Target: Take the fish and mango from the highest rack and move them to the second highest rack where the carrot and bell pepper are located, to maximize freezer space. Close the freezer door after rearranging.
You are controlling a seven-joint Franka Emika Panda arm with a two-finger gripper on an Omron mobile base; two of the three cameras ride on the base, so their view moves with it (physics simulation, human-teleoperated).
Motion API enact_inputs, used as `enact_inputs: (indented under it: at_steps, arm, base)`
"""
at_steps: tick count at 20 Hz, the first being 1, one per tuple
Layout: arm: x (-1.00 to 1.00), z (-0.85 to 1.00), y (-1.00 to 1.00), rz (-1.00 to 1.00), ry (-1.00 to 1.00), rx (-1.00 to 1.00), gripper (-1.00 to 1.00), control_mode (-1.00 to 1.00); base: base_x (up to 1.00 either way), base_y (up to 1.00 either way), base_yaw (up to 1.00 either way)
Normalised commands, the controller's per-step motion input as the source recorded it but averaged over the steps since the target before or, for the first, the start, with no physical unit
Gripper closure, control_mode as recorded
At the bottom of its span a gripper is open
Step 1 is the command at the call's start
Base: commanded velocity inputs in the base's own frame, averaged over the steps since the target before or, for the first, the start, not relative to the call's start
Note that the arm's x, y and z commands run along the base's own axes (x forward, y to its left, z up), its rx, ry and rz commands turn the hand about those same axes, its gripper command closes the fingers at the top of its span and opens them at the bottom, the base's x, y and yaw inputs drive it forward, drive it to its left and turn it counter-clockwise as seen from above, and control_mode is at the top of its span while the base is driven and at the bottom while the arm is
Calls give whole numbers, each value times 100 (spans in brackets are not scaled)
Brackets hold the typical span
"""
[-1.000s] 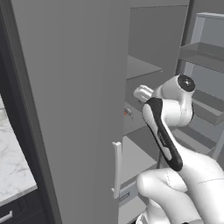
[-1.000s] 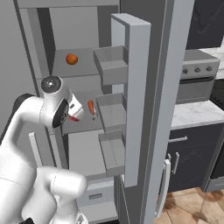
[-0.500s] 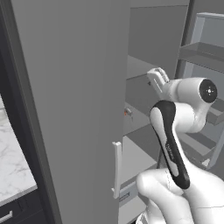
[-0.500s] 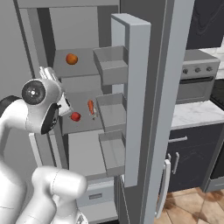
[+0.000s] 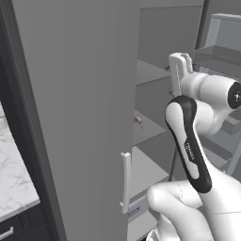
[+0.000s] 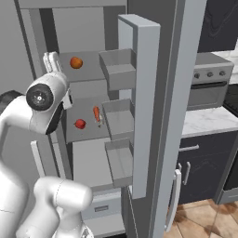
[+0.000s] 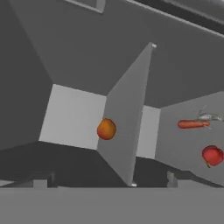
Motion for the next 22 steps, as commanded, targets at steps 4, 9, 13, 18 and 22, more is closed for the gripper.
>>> enact_inputs:
  at_steps: [4,9,13,18,22]
  arm:
    - [28,44,3,2,13,5,-100,-100]
    - [42,25,0,25,23,3,-100,-100]
    - [30,2,0,26,2,6,-100,-100]
    - [20,-2,22,5,0,0,-100,-100]
    - [24,-5,44,0,1,-4,-100,-100]
  base:
    - [0,0,0]
    - [0,0,0]
    - [0,0,0]
    - [0,0,0]
    - [0,0,0]
